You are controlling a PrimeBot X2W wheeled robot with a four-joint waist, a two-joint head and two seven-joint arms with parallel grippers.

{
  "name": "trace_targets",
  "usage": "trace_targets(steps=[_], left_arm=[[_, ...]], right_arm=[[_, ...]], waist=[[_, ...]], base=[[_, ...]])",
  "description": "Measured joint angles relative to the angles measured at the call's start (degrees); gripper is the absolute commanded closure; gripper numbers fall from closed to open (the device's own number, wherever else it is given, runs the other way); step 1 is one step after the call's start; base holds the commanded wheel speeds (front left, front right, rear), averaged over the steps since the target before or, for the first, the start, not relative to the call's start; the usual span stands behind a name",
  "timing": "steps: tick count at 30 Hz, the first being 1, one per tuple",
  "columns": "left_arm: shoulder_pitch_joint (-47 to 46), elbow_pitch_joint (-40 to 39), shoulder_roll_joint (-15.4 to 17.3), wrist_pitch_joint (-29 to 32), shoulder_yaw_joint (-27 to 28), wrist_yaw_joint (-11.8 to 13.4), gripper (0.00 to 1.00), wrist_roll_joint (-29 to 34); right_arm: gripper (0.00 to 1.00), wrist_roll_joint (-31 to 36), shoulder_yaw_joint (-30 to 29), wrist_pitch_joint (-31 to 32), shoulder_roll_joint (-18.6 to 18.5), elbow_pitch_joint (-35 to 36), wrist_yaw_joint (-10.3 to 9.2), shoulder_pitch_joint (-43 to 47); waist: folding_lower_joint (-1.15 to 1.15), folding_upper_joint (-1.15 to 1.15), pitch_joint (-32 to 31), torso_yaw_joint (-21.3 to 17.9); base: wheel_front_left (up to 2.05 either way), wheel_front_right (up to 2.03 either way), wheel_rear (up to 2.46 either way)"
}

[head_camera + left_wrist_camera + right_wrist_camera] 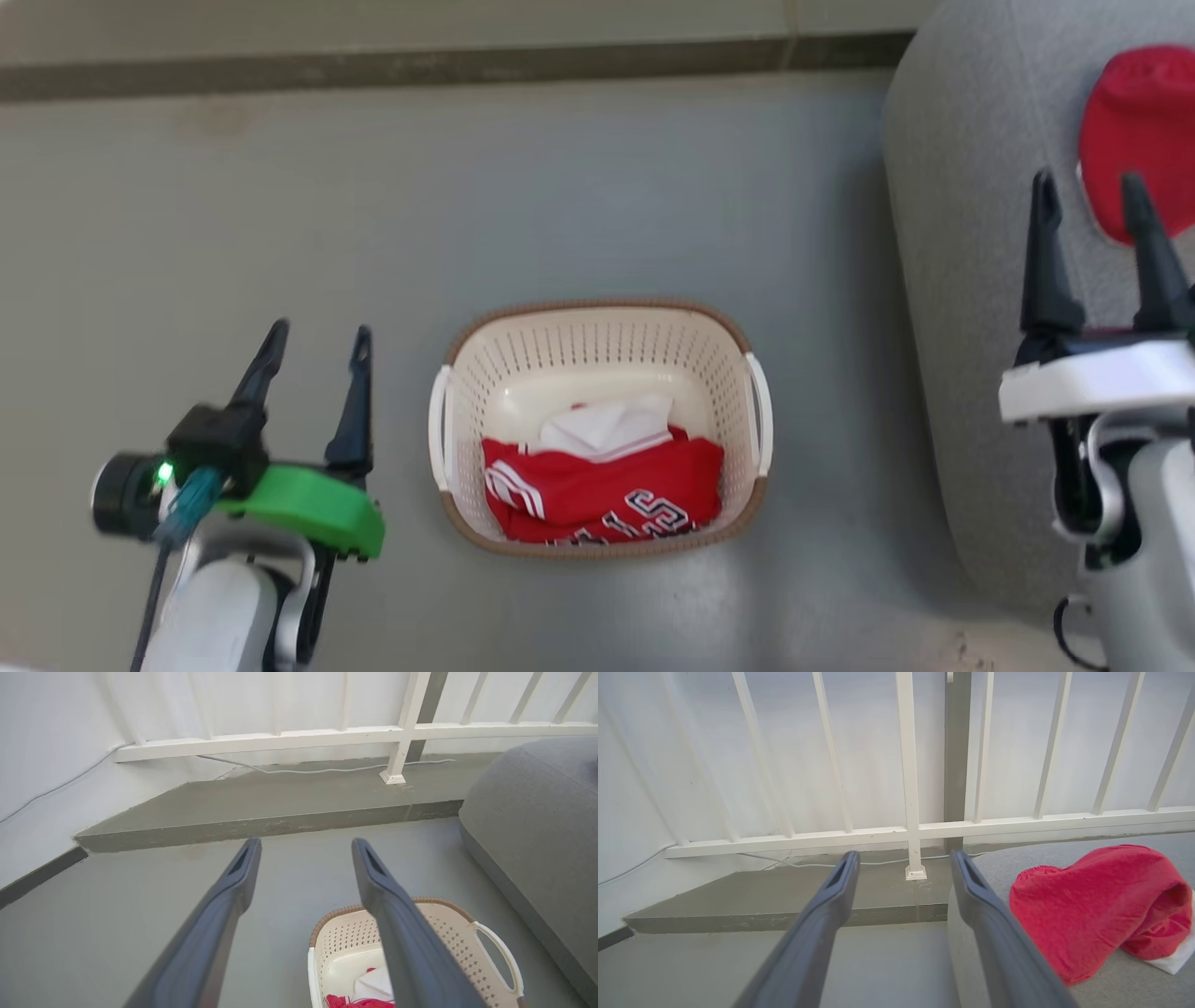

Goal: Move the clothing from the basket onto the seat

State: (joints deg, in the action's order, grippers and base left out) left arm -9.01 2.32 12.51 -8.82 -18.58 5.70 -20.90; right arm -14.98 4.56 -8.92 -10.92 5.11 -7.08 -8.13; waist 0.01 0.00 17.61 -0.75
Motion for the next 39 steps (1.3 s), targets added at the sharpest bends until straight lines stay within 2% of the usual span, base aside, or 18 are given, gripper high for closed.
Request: trace_targets(steps=[11, 21, 30, 39], left_arm=[[-11.74, 5.38, -1.25, 4.13, -5.25, -3.32, 0.00, 3.41], [-20.05, 11.47, -1.79, 7.57, -8.15, -5.83, 0.00, 5.82], [-26.27, 16.08, -1.54, 9.49, -12.65, -9.72, 0.00, 9.42], [-28.89, 21.72, -1.18, 10.89, -17.55, -11.41, 0.00, 12.54]], right_arm=[[0.00, -0.03, -3.23, 0.43, -1.71, 1.16, -0.01, -9.67], [0.00, -0.10, -1.80, 0.41, -1.52, 2.59, 0.34, -17.74], [0.00, -0.19, -1.87, -0.27, -1.34, 2.98, 0.52, -22.53], [0.00, -0.21, -0.65, -1.89, 0.18, 1.35, 1.02, -25.98]], waist=[[0.00, 0.00, 9.77, -0.86], [0.00, 0.00, 17.96, -2.14], [0.00, 0.00, 25.28, -3.67], [0.00, 0.00, 30.95, -5.63]], base=[[0.00, 0.00, 0.00], [0.00, 0.00, 0.00], [0.00, 0.00, 0.00], [0.00, 0.00, 0.00]])
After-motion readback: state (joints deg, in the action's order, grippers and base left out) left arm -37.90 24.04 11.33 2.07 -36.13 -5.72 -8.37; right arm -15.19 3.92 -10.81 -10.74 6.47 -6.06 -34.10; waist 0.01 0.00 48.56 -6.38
